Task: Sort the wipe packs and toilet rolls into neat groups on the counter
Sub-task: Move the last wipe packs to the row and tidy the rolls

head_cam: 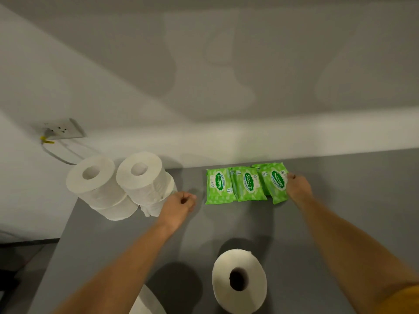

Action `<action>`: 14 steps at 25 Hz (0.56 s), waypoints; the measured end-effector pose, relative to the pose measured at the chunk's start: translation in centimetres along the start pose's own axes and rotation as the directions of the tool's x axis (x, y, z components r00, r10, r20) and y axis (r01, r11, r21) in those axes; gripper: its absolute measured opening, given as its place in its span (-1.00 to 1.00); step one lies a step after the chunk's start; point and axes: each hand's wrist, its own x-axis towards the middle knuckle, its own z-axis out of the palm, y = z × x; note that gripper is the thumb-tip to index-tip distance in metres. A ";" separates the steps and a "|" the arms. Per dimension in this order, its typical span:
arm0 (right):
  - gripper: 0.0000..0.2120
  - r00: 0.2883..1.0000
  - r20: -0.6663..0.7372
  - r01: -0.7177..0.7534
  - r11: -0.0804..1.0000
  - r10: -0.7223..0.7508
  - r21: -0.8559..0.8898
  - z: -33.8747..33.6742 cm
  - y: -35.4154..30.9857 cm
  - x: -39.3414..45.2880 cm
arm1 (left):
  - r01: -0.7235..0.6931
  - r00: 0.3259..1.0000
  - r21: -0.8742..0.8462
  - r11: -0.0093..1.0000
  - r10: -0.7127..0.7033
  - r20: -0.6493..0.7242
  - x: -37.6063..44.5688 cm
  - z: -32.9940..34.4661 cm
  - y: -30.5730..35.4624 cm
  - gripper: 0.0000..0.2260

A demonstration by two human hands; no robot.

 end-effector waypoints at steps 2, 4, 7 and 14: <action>-0.58 0.999 0.021 0.042 0.998 -0.041 -0.049 0.1 -0.2 0.5 | 0.003 1.000 0.010 1.000 -0.002 -0.002 0.0 0.0 -0.1 -0.87; -0.60 0.996 0.048 0.080 0.991 -0.076 -0.105 0.1 -0.4 0.8 | 0.015 1.000 0.006 1.000 -0.015 -0.007 0.0 -0.1 -0.3 -0.88; -0.61 0.990 0.097 0.116 0.977 -0.100 -0.180 0.0 -0.7 0.9 | 0.021 1.000 0.011 1.000 -0.021 -0.012 -0.1 -0.1 -0.6 -0.88; -0.64 0.978 0.114 0.198 0.952 -0.175 -0.235 -1.1 -1.3 -0.8 | 0.019 1.000 0.034 0.999 -0.019 0.001 -1.3 -0.7 -1.0 -0.87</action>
